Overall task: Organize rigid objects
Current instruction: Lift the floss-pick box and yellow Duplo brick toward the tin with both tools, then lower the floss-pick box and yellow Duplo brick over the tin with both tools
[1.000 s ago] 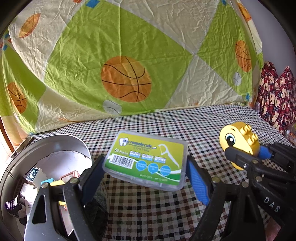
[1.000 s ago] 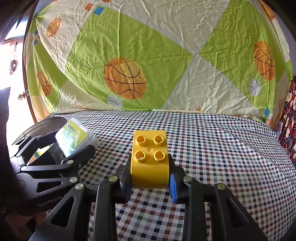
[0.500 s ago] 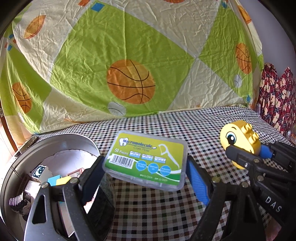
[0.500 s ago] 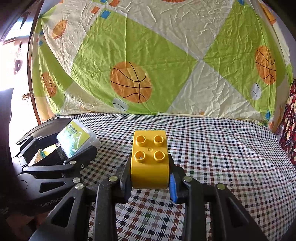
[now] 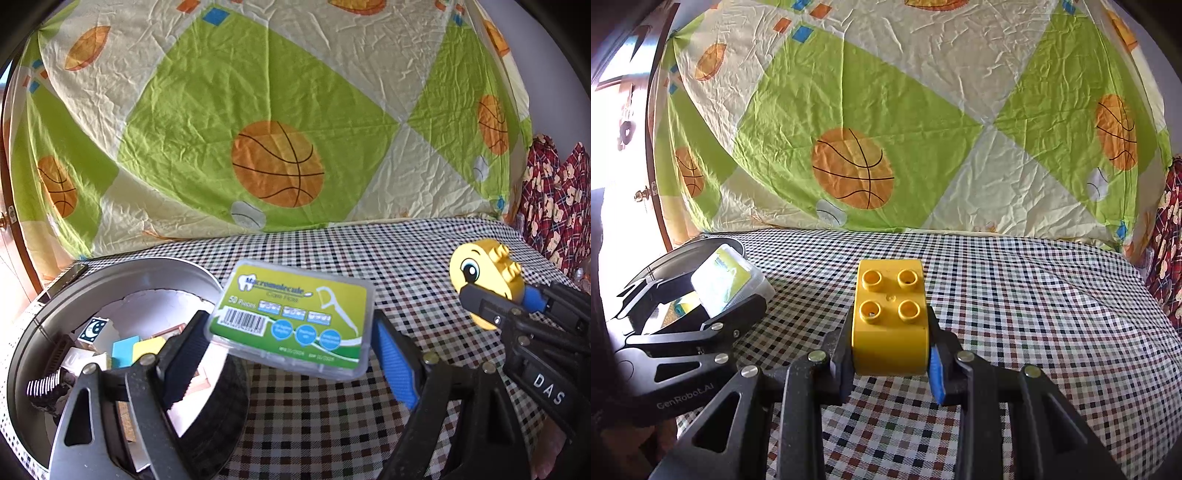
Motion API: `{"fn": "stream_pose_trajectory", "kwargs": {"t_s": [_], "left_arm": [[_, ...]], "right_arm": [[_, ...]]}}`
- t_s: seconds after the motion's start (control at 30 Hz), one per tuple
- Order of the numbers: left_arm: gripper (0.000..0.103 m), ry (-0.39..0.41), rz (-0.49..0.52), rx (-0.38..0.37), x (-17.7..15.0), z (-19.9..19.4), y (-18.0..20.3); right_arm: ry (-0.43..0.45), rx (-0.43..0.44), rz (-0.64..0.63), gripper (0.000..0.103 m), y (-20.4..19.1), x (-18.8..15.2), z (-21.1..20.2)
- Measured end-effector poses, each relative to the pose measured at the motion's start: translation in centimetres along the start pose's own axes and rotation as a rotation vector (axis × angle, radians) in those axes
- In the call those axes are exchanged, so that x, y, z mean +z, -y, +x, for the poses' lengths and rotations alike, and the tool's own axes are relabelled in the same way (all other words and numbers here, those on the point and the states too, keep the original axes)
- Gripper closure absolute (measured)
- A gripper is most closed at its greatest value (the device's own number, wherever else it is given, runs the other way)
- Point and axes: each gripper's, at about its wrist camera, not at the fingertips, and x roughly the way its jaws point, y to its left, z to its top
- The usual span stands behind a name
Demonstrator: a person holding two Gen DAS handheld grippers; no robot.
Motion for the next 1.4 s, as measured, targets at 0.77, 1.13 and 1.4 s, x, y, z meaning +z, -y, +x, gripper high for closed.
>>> {"fn": "stream_pose_trajectory", "kwargs": {"t_s": [0.77, 1.13, 1.4], "left_arm": [[0.017, 0.075, -0.041, 0.002, -0.9, -2.9, -2.0], [0.017, 0.082, -0.061, 0.001, -1.2, -3.6, -2.7], [0.017, 0.098, -0.065, 0.012, -1.4, -4.2, -3.1]], "right_arm": [[0.046, 0.011, -0.045, 0.069, -2.4, -0.5, -2.0], [0.055, 0.035, -0.061, 0.069, -3.2, -0.7, -2.9], [0.057, 0.05, -0.071, 0.069, -3.8, -1.0, -3.3]]}}
